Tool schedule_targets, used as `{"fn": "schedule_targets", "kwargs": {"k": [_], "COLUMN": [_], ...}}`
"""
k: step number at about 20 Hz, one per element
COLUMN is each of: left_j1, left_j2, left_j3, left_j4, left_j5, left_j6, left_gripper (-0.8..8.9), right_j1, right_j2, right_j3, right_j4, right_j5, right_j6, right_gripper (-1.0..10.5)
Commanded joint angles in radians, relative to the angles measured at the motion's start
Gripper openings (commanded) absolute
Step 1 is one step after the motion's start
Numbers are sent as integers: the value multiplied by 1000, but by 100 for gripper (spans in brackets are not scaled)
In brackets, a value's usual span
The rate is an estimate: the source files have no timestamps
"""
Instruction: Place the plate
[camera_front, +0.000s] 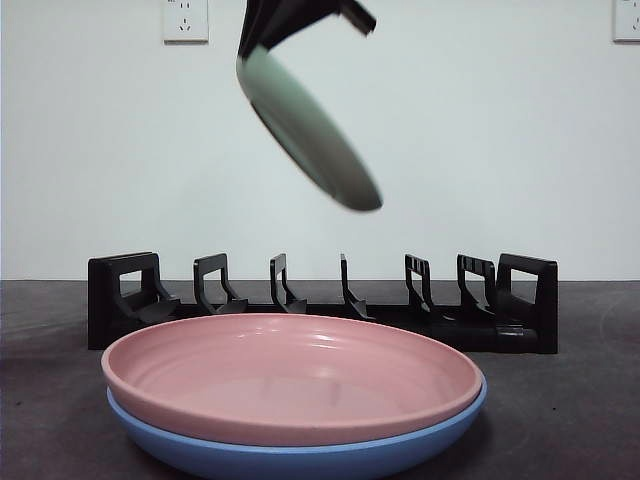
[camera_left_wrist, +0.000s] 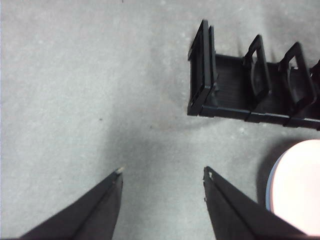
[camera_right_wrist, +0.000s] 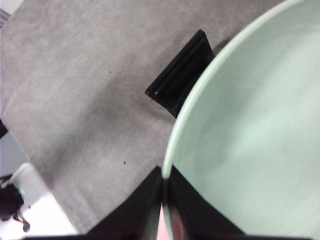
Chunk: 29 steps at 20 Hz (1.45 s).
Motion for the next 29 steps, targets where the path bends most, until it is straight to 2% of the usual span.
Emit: {"fn": "schedule_targets", "kwargs": {"k": [1, 6, 12, 20, 22, 24, 29], "left_j1": [0, 0, 0, 0, 0, 0, 0], "left_j2": [3, 6, 6, 6, 6, 6, 6], "left_j3": [21, 21, 21, 21, 21, 21, 21], "left_j4": [16, 16, 31, 37, 37, 37, 36], "left_j5": [1, 1, 1, 1, 1, 1, 2], "left_j6": [6, 6, 5, 6, 6, 6, 7], "left_gripper": [258, 257, 257, 257, 253, 253, 251], "right_j1": [28, 106, 202, 271, 286, 311, 341], "right_j2": [1, -35, -48, -134, -156, -218, -530], "right_j3": [34, 34, 33, 32, 19, -74, -661], "right_j4": [0, -68, -67, 11, 25, 108, 449], "right_j5": [11, 207, 285, 293, 324, 349, 363], "right_j6": [-78, -124, -133, -142, -143, -143, -142], "right_gripper": [10, 10, 10, 10, 10, 10, 11]}}
